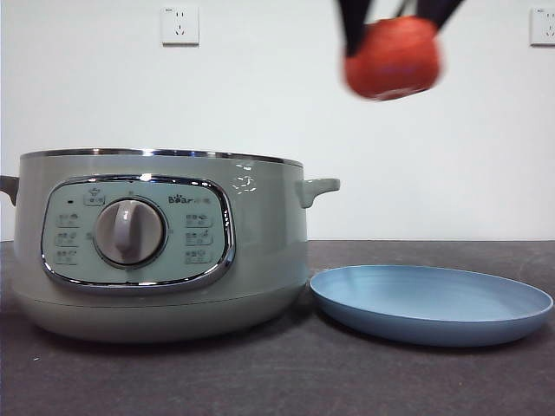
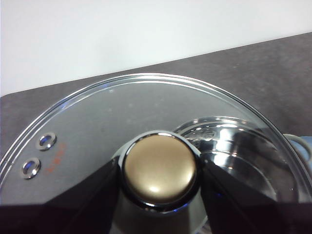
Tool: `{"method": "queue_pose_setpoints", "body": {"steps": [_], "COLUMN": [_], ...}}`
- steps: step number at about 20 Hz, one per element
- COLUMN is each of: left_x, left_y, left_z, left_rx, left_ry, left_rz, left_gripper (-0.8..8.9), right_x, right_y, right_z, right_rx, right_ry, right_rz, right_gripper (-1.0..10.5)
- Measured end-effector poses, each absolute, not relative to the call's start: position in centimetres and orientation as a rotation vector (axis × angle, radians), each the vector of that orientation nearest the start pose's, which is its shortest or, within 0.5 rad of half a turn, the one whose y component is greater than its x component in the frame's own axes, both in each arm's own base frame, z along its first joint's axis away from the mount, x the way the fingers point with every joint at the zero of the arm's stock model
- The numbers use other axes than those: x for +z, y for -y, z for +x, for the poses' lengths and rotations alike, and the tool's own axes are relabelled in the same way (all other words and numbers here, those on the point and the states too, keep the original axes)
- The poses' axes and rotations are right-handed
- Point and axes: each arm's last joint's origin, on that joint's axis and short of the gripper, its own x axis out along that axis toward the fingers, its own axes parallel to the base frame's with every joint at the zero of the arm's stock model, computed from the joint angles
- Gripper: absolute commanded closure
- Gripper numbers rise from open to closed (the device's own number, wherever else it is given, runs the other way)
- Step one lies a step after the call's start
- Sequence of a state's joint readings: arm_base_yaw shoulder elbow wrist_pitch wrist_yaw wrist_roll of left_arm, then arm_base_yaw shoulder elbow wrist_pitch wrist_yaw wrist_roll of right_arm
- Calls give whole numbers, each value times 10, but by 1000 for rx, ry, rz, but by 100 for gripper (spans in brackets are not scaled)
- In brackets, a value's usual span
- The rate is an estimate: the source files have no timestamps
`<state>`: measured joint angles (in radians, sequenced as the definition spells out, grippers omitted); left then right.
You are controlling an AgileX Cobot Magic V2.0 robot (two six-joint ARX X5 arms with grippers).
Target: Take the pumpkin out from the steamer,put the pumpkin in the blue plate,close the lid
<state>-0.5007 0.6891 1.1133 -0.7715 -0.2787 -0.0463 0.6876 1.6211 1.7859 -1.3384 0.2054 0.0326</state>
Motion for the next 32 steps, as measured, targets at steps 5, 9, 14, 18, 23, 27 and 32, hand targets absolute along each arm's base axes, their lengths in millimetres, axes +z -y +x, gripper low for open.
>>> {"method": "queue_pose_setpoints", "body": {"steps": [5,9,14,18,23,27,32], "left_x": [394,395,395,395,394,395,395], "left_y": [49,54,61,65,68,69,69], "left_z": [105,112,122,128,132,133,134], "left_rx": [-233,-262,-305,-345,-363,-371,-371], "left_ry": [-332,-321,-314,-315,-317,-310,-312], "left_rz": [85,74,64,58,55,51,52], "left_gripper": [822,822,822,822,822,822,822], "right_x": [373,330,244,223,198,187,187], "right_y": [-153,-146,-146,-147,-148,-149,-148], "right_z": [208,199,224,246,259,264,263], "right_rx": [232,243,356,345,357,350,346], "right_ry": [-940,-847,-994,-1008,-1089,-1121,-1133], "right_rz": [-388,-323,-270,-257,-266,-275,-276], "right_gripper": [956,955,944,854,778,496,345]}}
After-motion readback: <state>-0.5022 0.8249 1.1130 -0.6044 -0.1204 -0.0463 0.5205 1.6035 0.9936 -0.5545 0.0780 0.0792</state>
